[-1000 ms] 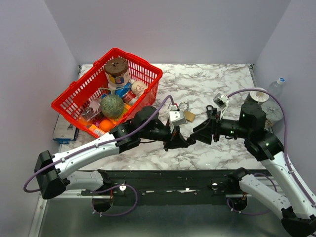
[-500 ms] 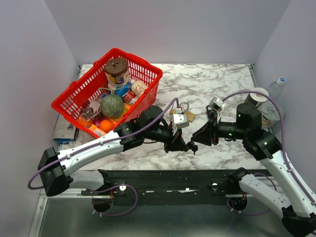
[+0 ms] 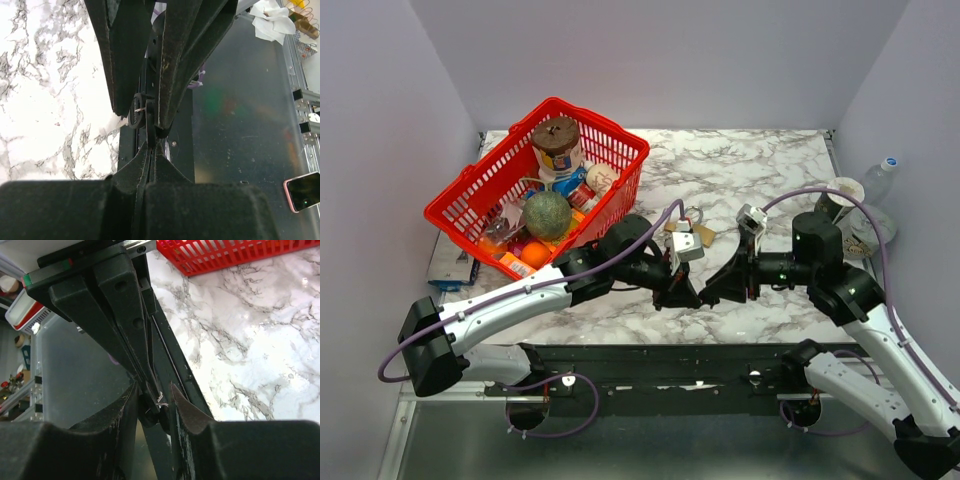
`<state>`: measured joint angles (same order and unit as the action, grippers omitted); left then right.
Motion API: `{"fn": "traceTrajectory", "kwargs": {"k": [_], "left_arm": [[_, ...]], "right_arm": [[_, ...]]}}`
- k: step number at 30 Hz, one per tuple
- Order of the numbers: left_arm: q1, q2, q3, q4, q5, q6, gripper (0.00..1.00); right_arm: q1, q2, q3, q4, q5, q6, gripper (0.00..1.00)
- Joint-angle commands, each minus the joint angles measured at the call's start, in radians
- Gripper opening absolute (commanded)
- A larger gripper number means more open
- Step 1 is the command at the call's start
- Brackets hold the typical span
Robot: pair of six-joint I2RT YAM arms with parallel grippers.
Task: Unlock with the key
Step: Pick up the key from the center of the board.
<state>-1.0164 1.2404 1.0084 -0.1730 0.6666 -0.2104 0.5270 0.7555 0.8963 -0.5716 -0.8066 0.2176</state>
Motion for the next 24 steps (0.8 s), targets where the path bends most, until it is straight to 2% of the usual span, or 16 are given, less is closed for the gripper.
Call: {"fn": "traceTrajectory", "kwargs": {"k": [1,3,9,13,17,20,21,23,24], "left_arm": [[-0.004,0.001,0.038,0.006,0.025,0.019,0.0],[-0.002,0.001,0.038,0.006,0.027,0.019,0.0],[-0.004,-0.002,0.036,0.009,0.019,0.019,0.0],[-0.004,-0.01,0.033,0.015,0.001,0.016,0.0],[-0.004,-0.021,0.029,0.023,-0.024,0.011,0.0],[-0.002,-0.027,0.033,0.02,-0.067,0.009,0.02],[-0.004,-0.03,0.036,0.015,-0.079,0.011,0.23],[-0.002,-0.047,0.036,0.012,-0.12,0.017,0.51],[-0.002,-0.056,0.027,0.018,-0.133,0.017,0.75]], "right_arm": [[0.018,0.001,-0.013,-0.004,-0.034,0.008,0.37],[0.022,0.002,-0.019,-0.008,-0.031,0.008,0.36],[0.031,0.024,-0.043,-0.013,-0.04,0.005,0.23],[0.033,0.033,-0.063,-0.004,-0.046,0.002,0.01],[0.034,0.007,-0.092,0.045,0.006,0.043,0.01],[0.034,-0.025,-0.132,0.11,0.125,0.095,0.01],[0.034,-0.034,-0.152,0.133,0.189,0.144,0.01],[0.033,-0.057,-0.224,0.238,0.24,0.19,0.01],[0.033,-0.065,-0.25,0.286,0.263,0.245,0.01]]}}
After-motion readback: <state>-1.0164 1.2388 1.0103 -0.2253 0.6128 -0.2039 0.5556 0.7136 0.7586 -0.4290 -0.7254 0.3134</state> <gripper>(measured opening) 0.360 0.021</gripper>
